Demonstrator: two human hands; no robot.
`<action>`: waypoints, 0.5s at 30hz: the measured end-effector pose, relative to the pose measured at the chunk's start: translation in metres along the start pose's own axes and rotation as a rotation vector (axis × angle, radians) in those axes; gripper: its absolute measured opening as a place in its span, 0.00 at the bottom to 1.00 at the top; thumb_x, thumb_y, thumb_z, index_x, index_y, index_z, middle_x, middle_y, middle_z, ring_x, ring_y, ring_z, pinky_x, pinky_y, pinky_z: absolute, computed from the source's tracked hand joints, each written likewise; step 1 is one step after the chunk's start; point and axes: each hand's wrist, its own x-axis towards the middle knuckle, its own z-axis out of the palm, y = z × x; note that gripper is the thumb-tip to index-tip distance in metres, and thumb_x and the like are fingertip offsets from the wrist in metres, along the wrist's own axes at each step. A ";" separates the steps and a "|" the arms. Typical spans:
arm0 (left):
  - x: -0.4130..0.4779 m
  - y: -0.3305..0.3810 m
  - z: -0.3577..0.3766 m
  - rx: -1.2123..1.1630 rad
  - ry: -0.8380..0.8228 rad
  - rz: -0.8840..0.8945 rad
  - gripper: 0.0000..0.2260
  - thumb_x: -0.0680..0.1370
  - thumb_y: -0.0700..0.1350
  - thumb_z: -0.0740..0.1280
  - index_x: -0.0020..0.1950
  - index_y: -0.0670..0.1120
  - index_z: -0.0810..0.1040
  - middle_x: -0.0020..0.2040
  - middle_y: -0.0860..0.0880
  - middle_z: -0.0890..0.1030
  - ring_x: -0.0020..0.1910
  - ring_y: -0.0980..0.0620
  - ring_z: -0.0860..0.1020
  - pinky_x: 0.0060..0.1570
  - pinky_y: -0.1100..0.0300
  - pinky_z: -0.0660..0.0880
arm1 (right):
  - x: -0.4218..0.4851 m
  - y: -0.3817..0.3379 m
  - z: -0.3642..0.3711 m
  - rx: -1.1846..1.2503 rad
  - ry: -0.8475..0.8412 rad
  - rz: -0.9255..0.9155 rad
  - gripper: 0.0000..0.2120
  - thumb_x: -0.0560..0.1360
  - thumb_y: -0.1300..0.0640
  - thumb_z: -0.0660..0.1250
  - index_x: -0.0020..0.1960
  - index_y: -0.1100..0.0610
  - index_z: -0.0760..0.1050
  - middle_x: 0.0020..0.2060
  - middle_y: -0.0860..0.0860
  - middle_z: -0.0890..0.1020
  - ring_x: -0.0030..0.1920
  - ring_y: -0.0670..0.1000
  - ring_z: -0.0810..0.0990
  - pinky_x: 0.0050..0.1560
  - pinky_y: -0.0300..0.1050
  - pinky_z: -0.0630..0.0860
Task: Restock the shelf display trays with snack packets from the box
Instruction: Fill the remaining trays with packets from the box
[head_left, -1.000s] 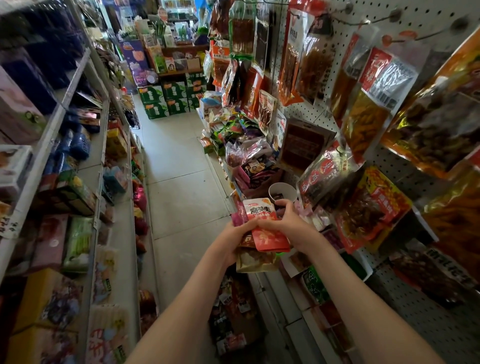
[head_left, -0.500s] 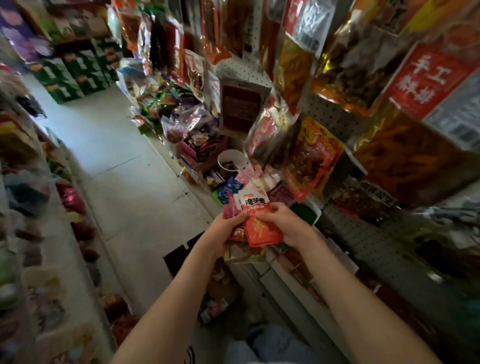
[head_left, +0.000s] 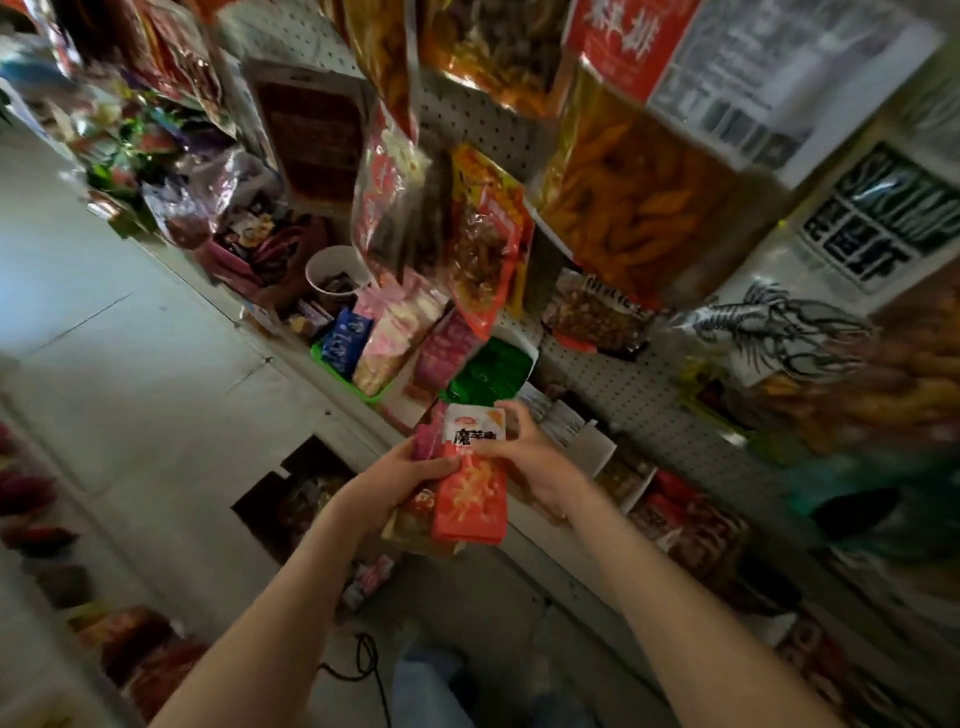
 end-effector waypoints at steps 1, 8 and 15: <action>0.007 -0.005 0.004 0.006 -0.004 -0.007 0.22 0.69 0.44 0.75 0.61 0.47 0.75 0.50 0.44 0.85 0.50 0.43 0.83 0.54 0.45 0.78 | 0.005 0.006 -0.011 -0.007 -0.003 0.020 0.33 0.69 0.62 0.76 0.67 0.50 0.63 0.59 0.56 0.75 0.55 0.57 0.79 0.55 0.58 0.78; 0.066 -0.063 0.043 0.077 -0.031 -0.057 0.30 0.63 0.48 0.78 0.63 0.45 0.74 0.52 0.43 0.84 0.51 0.43 0.83 0.57 0.45 0.78 | 0.029 0.072 -0.071 0.027 0.023 0.083 0.33 0.67 0.69 0.75 0.61 0.50 0.61 0.60 0.56 0.72 0.54 0.57 0.78 0.48 0.55 0.80; 0.134 -0.117 0.058 -0.086 0.159 0.032 0.18 0.73 0.43 0.74 0.61 0.45 0.76 0.52 0.44 0.84 0.51 0.44 0.83 0.57 0.45 0.78 | 0.068 0.129 -0.136 0.261 0.371 -0.023 0.32 0.69 0.69 0.73 0.65 0.53 0.60 0.63 0.55 0.71 0.58 0.57 0.76 0.49 0.54 0.81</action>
